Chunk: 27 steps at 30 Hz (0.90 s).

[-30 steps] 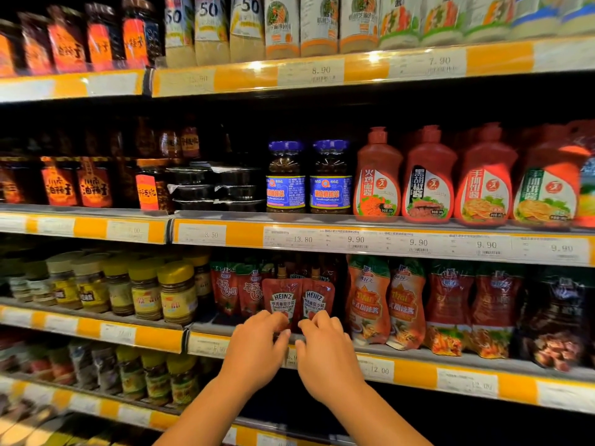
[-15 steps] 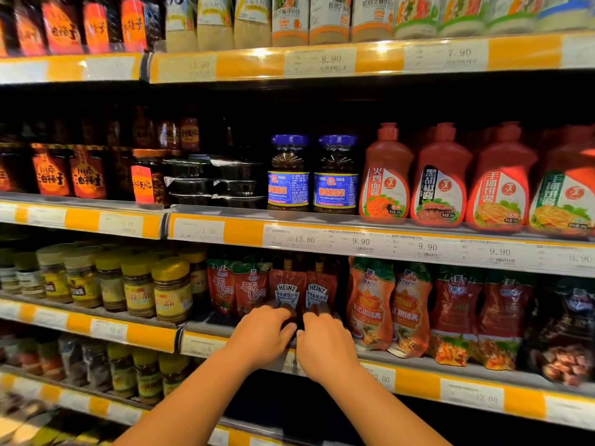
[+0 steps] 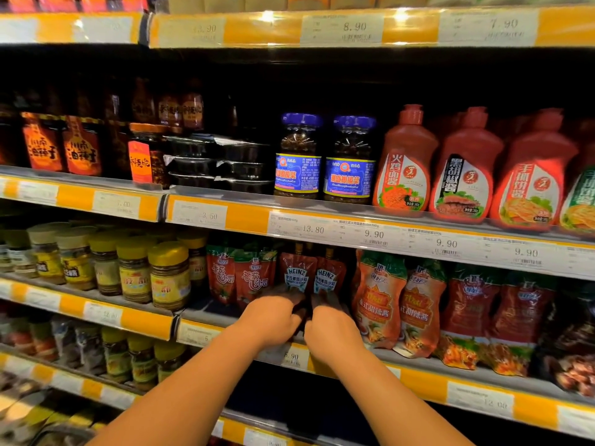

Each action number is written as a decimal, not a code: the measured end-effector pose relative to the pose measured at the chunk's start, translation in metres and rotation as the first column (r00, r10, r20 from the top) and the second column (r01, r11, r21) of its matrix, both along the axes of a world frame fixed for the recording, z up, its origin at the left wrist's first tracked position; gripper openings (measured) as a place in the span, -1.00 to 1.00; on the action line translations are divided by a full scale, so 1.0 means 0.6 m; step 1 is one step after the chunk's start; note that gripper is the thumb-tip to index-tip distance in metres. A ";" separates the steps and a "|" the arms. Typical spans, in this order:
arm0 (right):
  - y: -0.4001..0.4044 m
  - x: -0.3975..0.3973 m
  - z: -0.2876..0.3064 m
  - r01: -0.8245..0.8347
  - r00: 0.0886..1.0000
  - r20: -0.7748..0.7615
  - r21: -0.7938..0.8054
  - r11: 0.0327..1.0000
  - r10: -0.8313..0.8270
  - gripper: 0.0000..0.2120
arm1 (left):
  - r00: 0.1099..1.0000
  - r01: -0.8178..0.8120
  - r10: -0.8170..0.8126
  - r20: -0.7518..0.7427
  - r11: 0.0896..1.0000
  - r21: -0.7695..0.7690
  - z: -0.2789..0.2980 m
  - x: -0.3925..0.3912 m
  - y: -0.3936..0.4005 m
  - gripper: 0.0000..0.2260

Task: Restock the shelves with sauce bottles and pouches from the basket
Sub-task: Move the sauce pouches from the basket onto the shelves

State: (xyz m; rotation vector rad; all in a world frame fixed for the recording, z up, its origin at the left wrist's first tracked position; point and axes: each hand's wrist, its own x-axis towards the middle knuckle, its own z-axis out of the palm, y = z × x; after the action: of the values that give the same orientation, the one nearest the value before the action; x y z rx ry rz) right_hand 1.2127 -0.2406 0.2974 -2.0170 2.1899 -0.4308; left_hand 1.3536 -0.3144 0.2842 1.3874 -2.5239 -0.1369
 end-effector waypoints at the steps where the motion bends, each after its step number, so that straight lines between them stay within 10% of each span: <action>1: 0.000 0.000 0.000 0.001 1.000 0.004 0.000 1.000 -0.001 -0.41 | 1.000 0.001 -0.001 -0.002 1.000 0.005 0.000 -0.002 0.000 -0.65; 11: 0.038 0.010 -0.002 -0.034 0.989 0.131 -0.197 0.980 0.061 -0.59 | 0.963 -0.090 0.073 -0.259 0.994 -0.056 0.002 0.061 0.054 -0.67; 19: 0.073 0.114 -0.057 -0.151 0.863 0.439 -0.248 0.957 0.250 -0.63 | 0.709 -0.174 0.211 -0.673 0.977 0.124 -0.084 0.264 0.172 -0.57; 27: 0.088 0.316 -0.139 -0.417 0.792 0.435 -0.127 0.900 0.429 -0.54 | 0.404 -0.410 0.535 -0.742 0.831 0.375 -0.224 0.497 0.325 -0.60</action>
State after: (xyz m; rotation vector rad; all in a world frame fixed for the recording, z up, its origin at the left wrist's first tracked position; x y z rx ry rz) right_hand 1.4022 -0.1881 0.2140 -2.0711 1.4133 -0.7737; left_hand 1.6519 -0.1195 0.1498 1.5293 -1.2775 -0.6874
